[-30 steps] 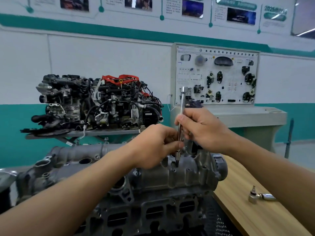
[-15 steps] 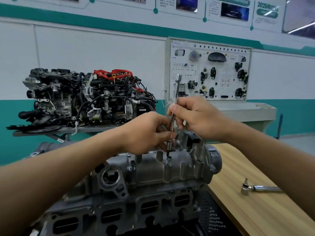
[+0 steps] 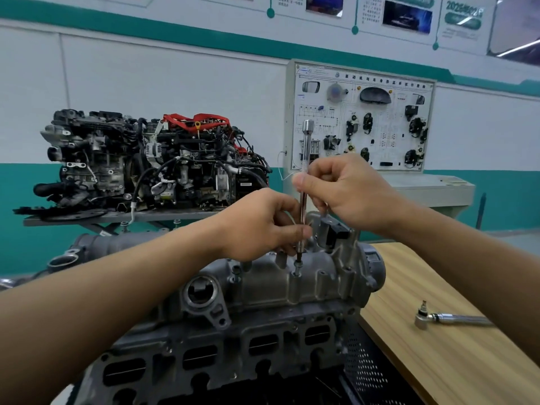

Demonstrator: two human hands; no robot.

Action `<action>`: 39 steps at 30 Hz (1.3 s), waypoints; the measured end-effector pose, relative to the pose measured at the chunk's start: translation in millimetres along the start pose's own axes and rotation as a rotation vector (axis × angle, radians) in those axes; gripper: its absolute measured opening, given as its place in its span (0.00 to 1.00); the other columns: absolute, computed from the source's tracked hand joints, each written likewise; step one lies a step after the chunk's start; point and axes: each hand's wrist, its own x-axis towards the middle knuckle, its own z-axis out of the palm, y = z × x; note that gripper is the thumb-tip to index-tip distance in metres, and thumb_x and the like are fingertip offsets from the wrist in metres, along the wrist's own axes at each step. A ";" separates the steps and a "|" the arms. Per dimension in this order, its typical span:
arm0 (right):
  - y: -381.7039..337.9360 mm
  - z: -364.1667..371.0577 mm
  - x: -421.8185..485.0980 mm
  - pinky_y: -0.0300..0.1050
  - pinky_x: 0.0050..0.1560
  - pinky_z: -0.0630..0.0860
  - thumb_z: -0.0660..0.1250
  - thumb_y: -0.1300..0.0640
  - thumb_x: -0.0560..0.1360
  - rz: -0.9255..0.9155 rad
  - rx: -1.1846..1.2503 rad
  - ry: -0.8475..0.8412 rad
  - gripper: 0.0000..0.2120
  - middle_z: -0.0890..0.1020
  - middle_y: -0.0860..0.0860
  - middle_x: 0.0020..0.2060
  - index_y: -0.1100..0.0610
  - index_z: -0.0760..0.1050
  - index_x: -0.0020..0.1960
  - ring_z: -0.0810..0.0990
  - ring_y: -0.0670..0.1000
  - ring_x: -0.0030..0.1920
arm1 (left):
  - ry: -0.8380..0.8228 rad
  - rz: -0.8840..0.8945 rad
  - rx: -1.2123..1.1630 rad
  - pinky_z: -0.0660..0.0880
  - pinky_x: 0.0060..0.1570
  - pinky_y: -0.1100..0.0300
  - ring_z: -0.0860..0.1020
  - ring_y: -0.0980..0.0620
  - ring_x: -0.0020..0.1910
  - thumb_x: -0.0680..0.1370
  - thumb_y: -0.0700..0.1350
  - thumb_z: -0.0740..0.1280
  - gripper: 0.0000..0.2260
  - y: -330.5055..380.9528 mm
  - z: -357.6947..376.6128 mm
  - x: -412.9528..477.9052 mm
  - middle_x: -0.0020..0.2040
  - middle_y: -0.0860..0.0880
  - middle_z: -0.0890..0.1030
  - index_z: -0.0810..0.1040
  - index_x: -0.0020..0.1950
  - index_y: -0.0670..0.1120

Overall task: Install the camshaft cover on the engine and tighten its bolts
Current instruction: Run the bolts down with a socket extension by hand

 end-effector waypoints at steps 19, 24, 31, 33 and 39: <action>-12.7 -6.7 3.1 0.42 0.32 0.69 0.74 0.50 0.74 0.120 -0.010 0.128 0.15 0.72 0.45 0.23 0.57 0.76 0.34 0.69 0.46 0.26 | 0.205 0.124 0.038 0.77 0.43 0.36 0.74 0.43 0.33 0.75 0.52 0.74 0.16 16.7 1.3 2.5 0.40 0.28 0.80 0.82 0.45 0.38; -18.6 -8.7 4.7 0.36 0.28 0.67 0.70 0.50 0.77 0.156 0.074 0.055 0.10 0.73 0.46 0.27 0.57 0.78 0.44 0.69 0.44 0.25 | 0.143 0.085 0.004 0.81 0.44 0.43 0.83 0.35 0.43 0.82 0.44 0.66 0.10 11.0 0.8 4.5 0.43 0.38 0.86 0.83 0.48 0.39; -15.8 -12.7 4.7 0.40 0.29 0.66 0.73 0.51 0.75 0.127 -0.034 0.133 0.16 0.70 0.44 0.22 0.57 0.75 0.34 0.66 0.44 0.24 | 0.168 0.126 0.009 0.77 0.38 0.49 0.77 0.47 0.34 0.76 0.53 0.73 0.15 10.6 0.6 8.4 0.41 0.33 0.83 0.83 0.45 0.40; -13.9 -9.8 4.9 0.42 0.31 0.68 0.75 0.47 0.72 0.146 -0.024 0.176 0.16 0.70 0.42 0.23 0.53 0.74 0.33 0.67 0.44 0.25 | 0.225 0.150 0.003 0.75 0.33 0.55 0.76 0.51 0.29 0.73 0.51 0.75 0.16 7.3 -0.2 9.7 0.32 0.42 0.83 0.81 0.38 0.39; -17.9 -11.2 3.3 0.32 0.26 0.67 0.66 0.56 0.81 0.108 0.046 -0.025 0.11 0.76 0.47 0.26 0.62 0.78 0.44 0.72 0.44 0.26 | 0.111 0.101 -0.033 0.76 0.34 0.59 0.79 0.55 0.35 0.82 0.46 0.66 0.11 2.3 -3.6 6.7 0.39 0.47 0.86 0.84 0.45 0.43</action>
